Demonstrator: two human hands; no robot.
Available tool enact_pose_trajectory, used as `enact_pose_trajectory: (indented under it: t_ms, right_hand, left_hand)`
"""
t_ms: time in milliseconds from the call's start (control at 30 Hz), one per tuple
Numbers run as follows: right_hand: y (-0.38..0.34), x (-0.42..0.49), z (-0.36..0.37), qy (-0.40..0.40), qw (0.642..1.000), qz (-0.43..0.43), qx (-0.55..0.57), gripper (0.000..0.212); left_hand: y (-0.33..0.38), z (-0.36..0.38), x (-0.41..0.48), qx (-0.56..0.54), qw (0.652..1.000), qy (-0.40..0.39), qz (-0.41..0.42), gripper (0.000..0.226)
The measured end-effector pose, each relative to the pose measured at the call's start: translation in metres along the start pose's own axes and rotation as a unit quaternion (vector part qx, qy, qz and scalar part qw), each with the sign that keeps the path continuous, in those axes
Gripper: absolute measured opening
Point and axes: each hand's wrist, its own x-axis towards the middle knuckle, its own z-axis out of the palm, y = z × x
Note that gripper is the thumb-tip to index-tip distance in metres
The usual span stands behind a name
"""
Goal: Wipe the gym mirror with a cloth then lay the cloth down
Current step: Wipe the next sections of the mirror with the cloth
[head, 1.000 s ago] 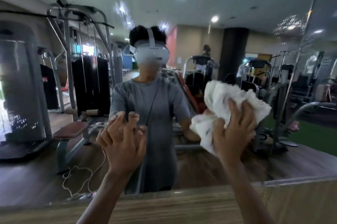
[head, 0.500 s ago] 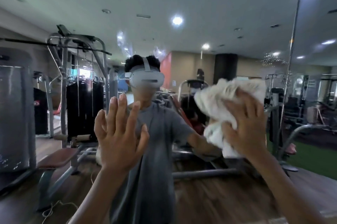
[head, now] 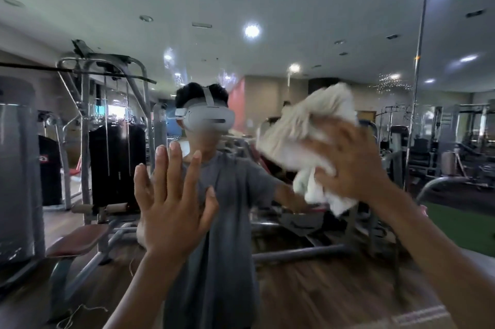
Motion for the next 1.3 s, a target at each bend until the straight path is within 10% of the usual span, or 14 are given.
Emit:
enact_pose_trajectory:
  t_ms: [200, 467, 567, 700, 967, 1200, 1300]
  right_hand:
    - [-0.016, 0.112, -0.007, 0.074, 0.935, 0.346, 0.008, 0.059]
    - [-0.028, 0.033, 0.002, 0.006, 0.995, -0.094, 0.020, 0.060]
    - [0.023, 0.030, -0.009, 0.008, 0.997, 0.074, 0.017, 0.053]
    - [0.006, 0.104, -0.022, 0.081, 0.915, 0.385, 0.092, 0.050]
    - [-0.011, 0.054, 0.003, 0.010, 0.992, -0.123, 0.041, 0.057]
    - [0.027, 0.143, -0.018, 0.108, 0.936, 0.322, 0.091, 0.049]
    - [-0.012, 0.166, -0.012, 0.100, 0.946, 0.308, 0.032, 0.053]
  left_hand:
    - [-0.001, 0.000, 0.000, -0.006, 1.000, 0.000, 0.005, 0.063]
    - [-0.002, -0.010, 0.010, -0.010, 1.000, 0.002, 0.006, 0.057]
    - [-0.026, -0.017, 0.043, -0.017, 0.999, -0.014, 0.048, 0.052]
    - [-0.043, -0.015, 0.110, 0.007, 0.997, -0.022, 0.078, 0.055]
    - [-0.025, -0.002, 0.129, 0.058, 0.996, 0.017, 0.070, 0.075]
    - [-0.023, 0.000, 0.132, 0.030, 0.997, 0.009, 0.074, 0.074]
    - [-0.024, 0.000, 0.131, 0.024, 0.997, 0.015, 0.073, 0.073]
